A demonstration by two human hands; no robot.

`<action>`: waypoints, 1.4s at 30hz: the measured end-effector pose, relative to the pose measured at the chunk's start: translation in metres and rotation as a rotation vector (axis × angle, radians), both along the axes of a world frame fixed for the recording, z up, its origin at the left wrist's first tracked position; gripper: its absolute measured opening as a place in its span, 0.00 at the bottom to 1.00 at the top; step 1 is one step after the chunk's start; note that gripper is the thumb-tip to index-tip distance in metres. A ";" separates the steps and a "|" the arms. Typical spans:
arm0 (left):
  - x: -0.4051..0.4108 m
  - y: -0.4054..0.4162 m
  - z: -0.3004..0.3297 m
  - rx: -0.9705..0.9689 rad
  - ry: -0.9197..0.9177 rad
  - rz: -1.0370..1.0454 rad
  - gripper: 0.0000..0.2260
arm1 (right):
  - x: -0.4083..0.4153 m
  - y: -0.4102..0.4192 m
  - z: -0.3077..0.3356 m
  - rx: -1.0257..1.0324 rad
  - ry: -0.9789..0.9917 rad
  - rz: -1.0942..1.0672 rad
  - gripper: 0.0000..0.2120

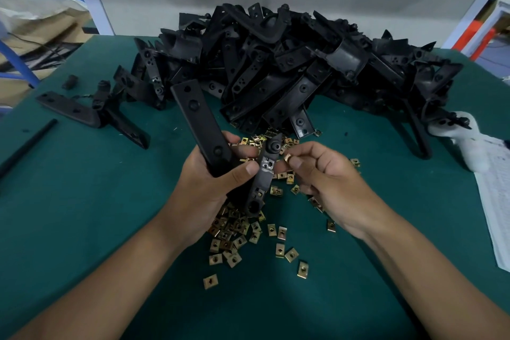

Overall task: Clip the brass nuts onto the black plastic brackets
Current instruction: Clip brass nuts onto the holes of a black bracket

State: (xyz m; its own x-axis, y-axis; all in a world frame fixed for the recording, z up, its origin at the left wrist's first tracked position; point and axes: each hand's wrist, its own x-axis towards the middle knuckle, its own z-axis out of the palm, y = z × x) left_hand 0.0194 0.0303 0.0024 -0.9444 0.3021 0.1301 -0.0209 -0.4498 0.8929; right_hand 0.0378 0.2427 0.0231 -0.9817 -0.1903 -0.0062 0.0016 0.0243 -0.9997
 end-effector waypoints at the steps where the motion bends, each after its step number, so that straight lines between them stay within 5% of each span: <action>1: 0.000 0.000 0.000 -0.004 -0.003 0.000 0.24 | 0.001 0.000 0.001 0.008 0.007 0.004 0.05; 42: 0.004 0.000 0.007 -0.074 -0.010 0.024 0.25 | 0.006 -0.004 0.007 0.052 0.049 0.065 0.06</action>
